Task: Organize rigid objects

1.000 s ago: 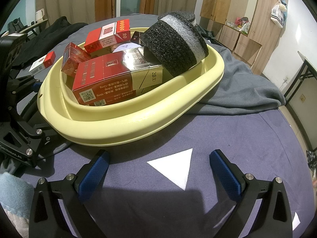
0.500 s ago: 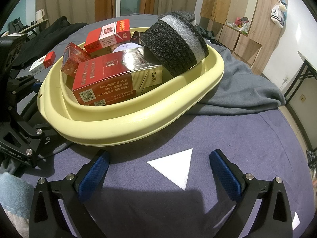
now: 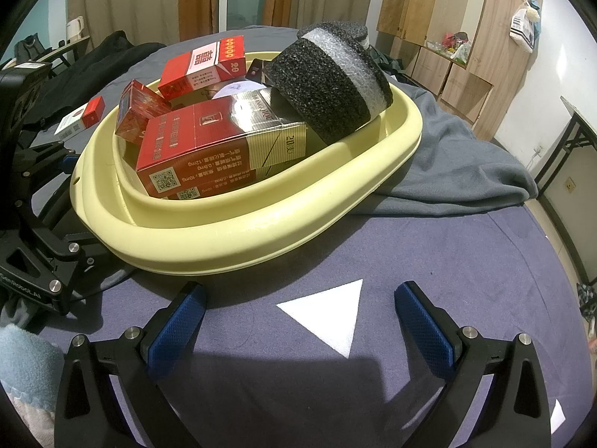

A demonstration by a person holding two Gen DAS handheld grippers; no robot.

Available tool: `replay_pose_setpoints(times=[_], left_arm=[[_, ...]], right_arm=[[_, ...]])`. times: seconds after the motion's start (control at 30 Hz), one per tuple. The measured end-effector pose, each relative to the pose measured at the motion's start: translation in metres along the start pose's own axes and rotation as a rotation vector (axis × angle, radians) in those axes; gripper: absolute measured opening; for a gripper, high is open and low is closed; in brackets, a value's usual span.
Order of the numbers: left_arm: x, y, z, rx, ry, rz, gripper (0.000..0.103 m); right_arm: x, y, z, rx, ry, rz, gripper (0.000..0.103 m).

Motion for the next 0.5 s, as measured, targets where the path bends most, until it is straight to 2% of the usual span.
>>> replay_pose_setpoints(times=[0.5], left_arm=[[0.0000, 0.0000, 0.0000, 0.000, 0.000, 0.000, 0.103]], right_arm=[[0.0001, 0.0007, -0.0001, 0.000, 0.000, 0.000, 0.103]])
Point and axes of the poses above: each gripper's, at about its wrist camera, not at the fingertips, and z roughly the way its jaws point, y to its left, x to its underside, the point moved 10 cm from there along z, roughly the way its jaws point, and after that the axes turned 7 degrees about -y, right-handed, at the moved point
